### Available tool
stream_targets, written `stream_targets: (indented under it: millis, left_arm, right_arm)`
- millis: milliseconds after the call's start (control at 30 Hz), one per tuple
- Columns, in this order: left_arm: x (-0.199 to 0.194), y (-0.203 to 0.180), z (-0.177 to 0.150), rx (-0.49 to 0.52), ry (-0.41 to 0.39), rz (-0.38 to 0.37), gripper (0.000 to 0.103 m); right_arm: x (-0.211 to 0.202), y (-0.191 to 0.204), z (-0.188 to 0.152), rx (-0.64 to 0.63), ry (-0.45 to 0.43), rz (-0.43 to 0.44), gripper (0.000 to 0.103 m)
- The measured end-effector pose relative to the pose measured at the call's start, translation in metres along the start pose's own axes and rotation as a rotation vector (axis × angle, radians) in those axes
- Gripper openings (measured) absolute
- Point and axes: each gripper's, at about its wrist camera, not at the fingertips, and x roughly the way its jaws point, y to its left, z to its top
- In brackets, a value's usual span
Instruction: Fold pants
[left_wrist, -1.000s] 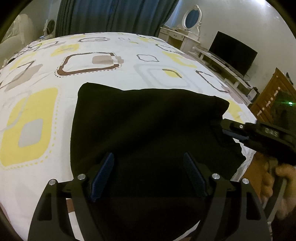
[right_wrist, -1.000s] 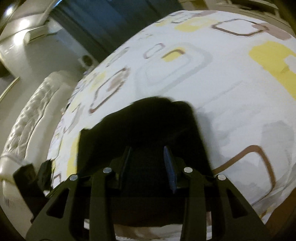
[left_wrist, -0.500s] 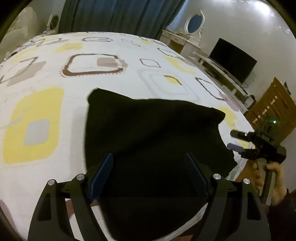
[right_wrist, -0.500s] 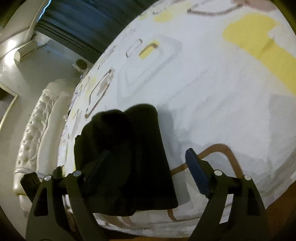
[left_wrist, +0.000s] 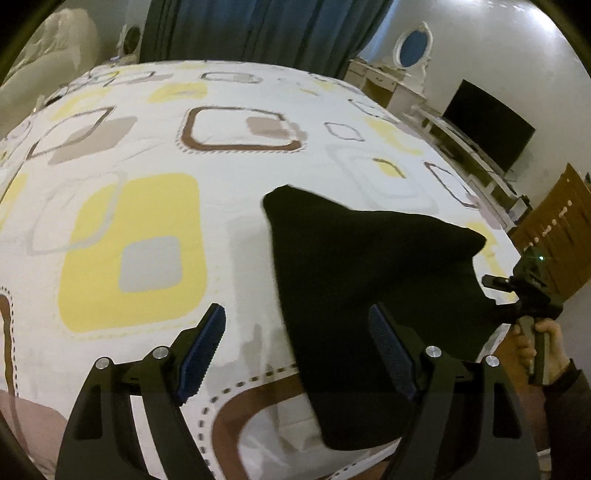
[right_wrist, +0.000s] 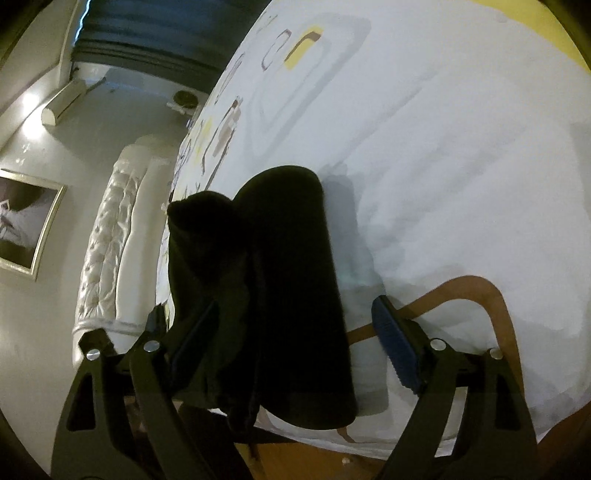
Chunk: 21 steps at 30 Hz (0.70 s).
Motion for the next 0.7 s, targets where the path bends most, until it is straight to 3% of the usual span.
stream_targets:
  millis: [133, 333, 400, 600, 700]
  left_arm:
    - [0.009, 0.022, -0.001, -0.066, 0.042, -0.057, 0.079]
    - [0.037, 0.056, -0.003, -0.255, 0.107, -0.259, 0.079]
    - [0.044, 0.061, -0.003, -0.292, 0.122, -0.295, 0.079]
    - [0.062, 0.055, -0.003, -0.269, 0.167, -0.321, 0.079]
    - [0.068, 0.056, -0.005, -0.301, 0.175, -0.372, 0.079]
  right_arm:
    - [0.002, 0.003, 0.001, -0.020, 0.022, 0.006, 0.087]
    - [0.009, 0.011, -0.001, -0.086, 0.071, 0.003, 0.090]
    - [0.013, 0.013, 0.000, -0.091, 0.082, 0.018, 0.090]
    - [0.027, 0.016, 0.008, -0.100, 0.119, 0.068, 0.091]
    - [0.030, 0.016, 0.010, -0.108, 0.140, 0.085, 0.091]
